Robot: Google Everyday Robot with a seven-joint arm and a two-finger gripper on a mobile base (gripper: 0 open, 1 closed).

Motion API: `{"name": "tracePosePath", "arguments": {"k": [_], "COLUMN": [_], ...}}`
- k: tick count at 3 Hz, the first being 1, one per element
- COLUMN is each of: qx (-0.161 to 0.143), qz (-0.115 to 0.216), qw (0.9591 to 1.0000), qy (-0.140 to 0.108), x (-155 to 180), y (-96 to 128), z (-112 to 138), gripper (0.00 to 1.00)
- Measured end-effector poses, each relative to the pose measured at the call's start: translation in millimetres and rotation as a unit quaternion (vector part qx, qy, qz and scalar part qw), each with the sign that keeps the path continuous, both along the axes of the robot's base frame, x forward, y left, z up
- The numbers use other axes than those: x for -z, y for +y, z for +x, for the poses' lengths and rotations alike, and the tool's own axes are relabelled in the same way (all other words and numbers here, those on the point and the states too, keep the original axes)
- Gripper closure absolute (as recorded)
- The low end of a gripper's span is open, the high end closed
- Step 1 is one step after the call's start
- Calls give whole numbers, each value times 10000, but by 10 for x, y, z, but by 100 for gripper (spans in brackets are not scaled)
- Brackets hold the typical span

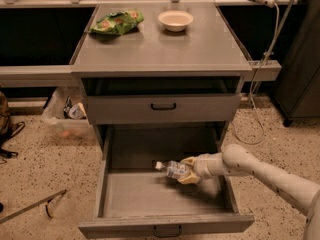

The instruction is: Place blue plastic bottle into middle drawer

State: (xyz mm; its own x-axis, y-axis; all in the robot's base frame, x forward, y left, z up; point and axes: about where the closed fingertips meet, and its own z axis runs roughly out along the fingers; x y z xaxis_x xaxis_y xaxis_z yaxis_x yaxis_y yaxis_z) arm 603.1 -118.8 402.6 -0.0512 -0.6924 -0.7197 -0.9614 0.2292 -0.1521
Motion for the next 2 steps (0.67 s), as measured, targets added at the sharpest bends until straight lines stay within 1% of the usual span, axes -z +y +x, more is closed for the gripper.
{"name": "tracePosePath", "arguments": {"k": [1,2], "qx": [-195,-201], "qz": [92,95], "qw": [9993,9993], "qy": [296,302], "x": [271,239], "y": [151,155], "z": [-17,-18], "gripper": [100,81]}}
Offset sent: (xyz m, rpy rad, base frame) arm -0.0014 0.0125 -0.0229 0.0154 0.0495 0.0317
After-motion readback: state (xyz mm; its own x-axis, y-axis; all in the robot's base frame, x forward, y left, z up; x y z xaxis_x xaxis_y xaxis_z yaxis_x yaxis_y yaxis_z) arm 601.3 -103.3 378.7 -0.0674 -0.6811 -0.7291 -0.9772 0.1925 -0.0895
